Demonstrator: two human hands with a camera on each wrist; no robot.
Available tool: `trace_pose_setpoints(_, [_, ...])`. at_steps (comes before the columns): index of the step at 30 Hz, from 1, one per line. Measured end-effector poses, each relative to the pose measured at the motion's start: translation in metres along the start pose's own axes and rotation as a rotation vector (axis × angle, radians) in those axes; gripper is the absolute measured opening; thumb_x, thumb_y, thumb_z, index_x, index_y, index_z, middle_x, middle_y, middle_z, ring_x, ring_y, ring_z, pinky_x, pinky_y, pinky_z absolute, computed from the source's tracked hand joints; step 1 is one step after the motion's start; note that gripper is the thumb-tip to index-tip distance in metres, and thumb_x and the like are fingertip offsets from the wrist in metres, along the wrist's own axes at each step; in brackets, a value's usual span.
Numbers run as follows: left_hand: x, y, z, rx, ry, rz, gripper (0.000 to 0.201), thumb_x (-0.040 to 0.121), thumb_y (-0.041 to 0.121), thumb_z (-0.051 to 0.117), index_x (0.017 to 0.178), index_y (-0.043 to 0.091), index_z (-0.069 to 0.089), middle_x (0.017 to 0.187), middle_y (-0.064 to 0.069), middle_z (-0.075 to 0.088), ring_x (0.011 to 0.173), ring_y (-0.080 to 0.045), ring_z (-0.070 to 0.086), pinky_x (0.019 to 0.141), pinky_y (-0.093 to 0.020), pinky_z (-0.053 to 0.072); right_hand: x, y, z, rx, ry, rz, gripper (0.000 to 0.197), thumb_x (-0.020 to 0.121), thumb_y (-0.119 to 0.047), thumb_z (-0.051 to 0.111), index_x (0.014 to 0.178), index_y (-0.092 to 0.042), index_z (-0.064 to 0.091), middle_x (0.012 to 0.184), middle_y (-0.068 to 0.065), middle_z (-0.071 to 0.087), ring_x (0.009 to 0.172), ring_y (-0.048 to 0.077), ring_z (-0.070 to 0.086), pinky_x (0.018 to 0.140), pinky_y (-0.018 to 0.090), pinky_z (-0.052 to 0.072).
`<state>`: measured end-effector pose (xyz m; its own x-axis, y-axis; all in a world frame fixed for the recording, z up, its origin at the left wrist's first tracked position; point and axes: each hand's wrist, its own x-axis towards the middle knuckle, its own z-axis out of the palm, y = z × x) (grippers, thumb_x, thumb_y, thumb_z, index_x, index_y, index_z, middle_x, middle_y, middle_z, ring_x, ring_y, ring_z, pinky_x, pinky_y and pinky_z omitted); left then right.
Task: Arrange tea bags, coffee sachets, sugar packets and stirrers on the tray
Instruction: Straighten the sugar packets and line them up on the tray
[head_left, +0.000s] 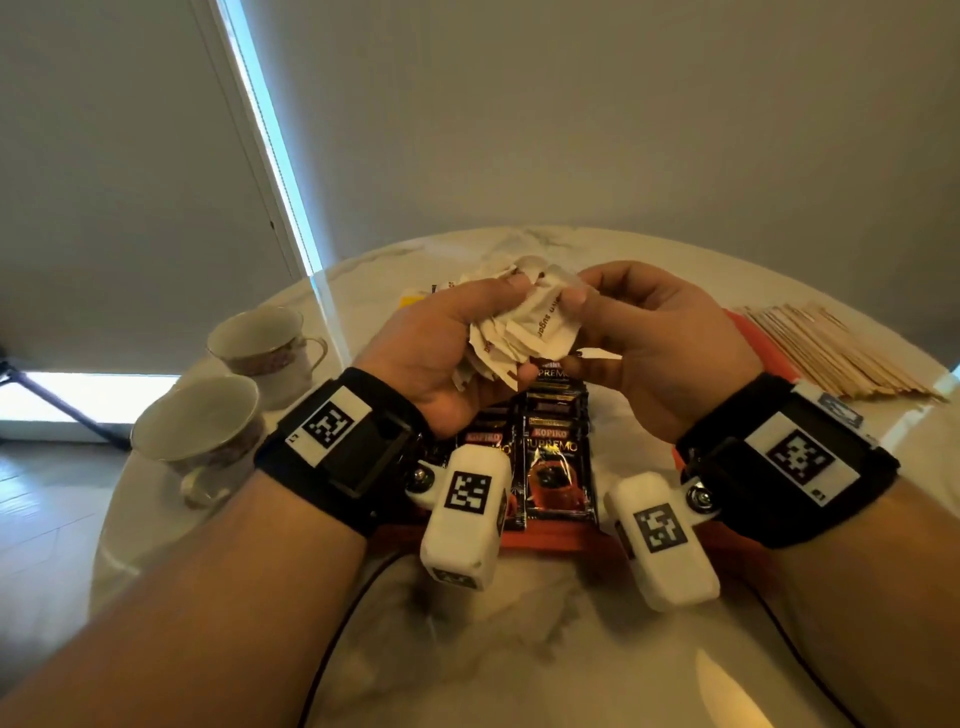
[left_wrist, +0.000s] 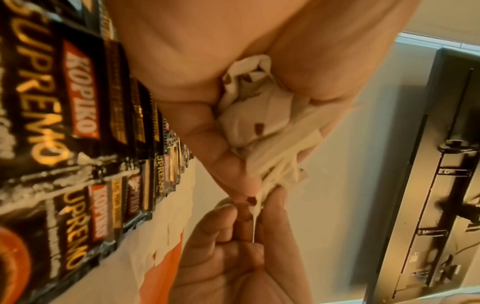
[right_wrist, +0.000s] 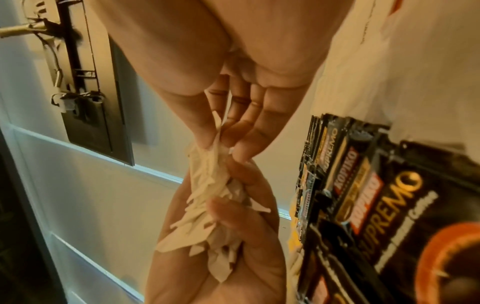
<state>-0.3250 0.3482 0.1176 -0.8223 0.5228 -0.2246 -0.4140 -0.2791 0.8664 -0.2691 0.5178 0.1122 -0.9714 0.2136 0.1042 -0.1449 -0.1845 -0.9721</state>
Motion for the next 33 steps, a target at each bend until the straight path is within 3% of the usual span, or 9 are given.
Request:
trace_pose_setpoints(3, [0.0,0.001,0.0,-0.043,0.061,0.009,0.027,0.098,0.023,0.068,0.119,0.007,0.068,0.113,-0.02,0.076,0.082,-0.028,0.073,0.048,-0.027,0.059,0.003,-0.002,-0.003,0.022,0.051,-0.007,0.004,0.095,-0.01,0.067,0.098,-0.01,0.069,0.09,0.009,0.076,0.082,0.022,0.075,0.069,0.037,0.063])
trace_pose_setpoints(7, [0.003,0.0,-0.001,0.008,0.115,0.033,0.029,0.094,0.019,0.073,0.119,0.005,0.068,0.114,-0.021,0.076,0.087,-0.03,0.073,0.049,-0.028,0.059,0.002,-0.007,-0.007,-0.088,-0.024,-0.027,0.014,0.1,-0.009,0.06,0.097,-0.01,0.073,0.088,0.008,0.077,0.082,0.022,0.076,0.068,0.038,0.062])
trace_pose_setpoints(11, [-0.003,-0.005,0.004,0.133,-0.057,0.079,0.033,0.081,0.019,0.08,0.112,0.007,0.074,0.098,-0.013,0.076,0.083,-0.024,0.073,0.057,-0.028,0.06,-0.002,-0.002,-0.006,-0.414,-0.027,-0.222,0.008,0.095,-0.018,0.072,0.099,-0.022,0.077,0.096,0.002,0.078,0.089,0.025,0.075,0.08,0.047,0.062])
trace_pose_setpoints(14, [-0.005,-0.007,0.006,0.146,-0.127,0.128,0.025,0.081,0.001,0.073,0.105,0.008,0.074,0.091,-0.013,0.076,0.08,-0.024,0.074,0.056,-0.026,0.059,-0.001,0.001,-0.004,-0.31,-0.019,-0.229,0.013,0.091,-0.013,0.075,0.102,-0.02,0.073,0.096,0.007,0.076,0.088,0.03,0.074,0.079,0.051,0.062])
trace_pose_setpoints(20, [-0.011,0.002,0.006,0.023,-0.067,0.122,0.025,0.088,-0.012,0.06,0.11,-0.001,0.066,0.105,-0.027,0.075,0.081,-0.032,0.073,0.049,-0.023,0.055,-0.007,-0.019,-0.006,-0.04,-0.065,0.02,0.027,0.085,0.006,0.07,0.11,-0.004,0.064,0.081,0.008,0.071,0.072,0.022,0.073,0.064,0.03,0.061])
trace_pose_setpoints(23, [-0.012,0.011,0.002,0.018,0.054,0.151,0.026,0.084,-0.009,0.066,0.106,0.005,0.066,0.11,-0.026,0.075,0.093,-0.035,0.07,0.052,-0.025,0.055,-0.024,-0.026,-0.01,-0.302,-0.113,0.1,0.012,0.084,-0.001,0.076,0.093,-0.006,0.07,0.074,0.006,0.07,0.067,0.018,0.067,0.06,0.027,0.059])
trace_pose_setpoints(27, [-0.021,0.027,-0.003,-0.047,0.141,0.203,0.037,0.075,-0.005,0.072,0.108,0.012,0.067,0.113,-0.022,0.075,0.086,-0.028,0.071,0.052,-0.025,0.055,-0.065,-0.019,0.0,-0.853,-0.366,0.235,0.004,0.084,-0.015,0.081,0.087,-0.016,0.079,0.074,0.0,0.074,0.061,0.006,0.065,0.061,0.024,0.057])
trace_pose_setpoints(30, [-0.029,0.031,-0.002,-0.057,0.151,0.205,0.047,0.069,-0.003,0.075,0.113,0.012,0.067,0.12,-0.023,0.072,0.094,-0.03,0.069,0.054,-0.026,0.055,-0.08,-0.012,0.011,-1.312,-0.442,0.155,0.011,0.083,-0.033,0.081,0.094,-0.031,0.079,0.085,-0.013,0.074,0.077,0.002,0.066,0.07,0.022,0.053])
trace_pose_setpoints(33, [-0.039,0.03,-0.002,-0.046,0.131,0.211,0.056,0.072,-0.003,0.074,0.124,0.014,0.067,0.121,-0.022,0.073,0.1,-0.032,0.072,0.056,-0.025,0.056,-0.085,-0.015,0.022,-1.472,-0.472,0.132,0.014,0.09,-0.029,0.074,0.103,-0.033,0.078,0.098,-0.013,0.073,0.091,0.009,0.065,0.075,0.024,0.052])
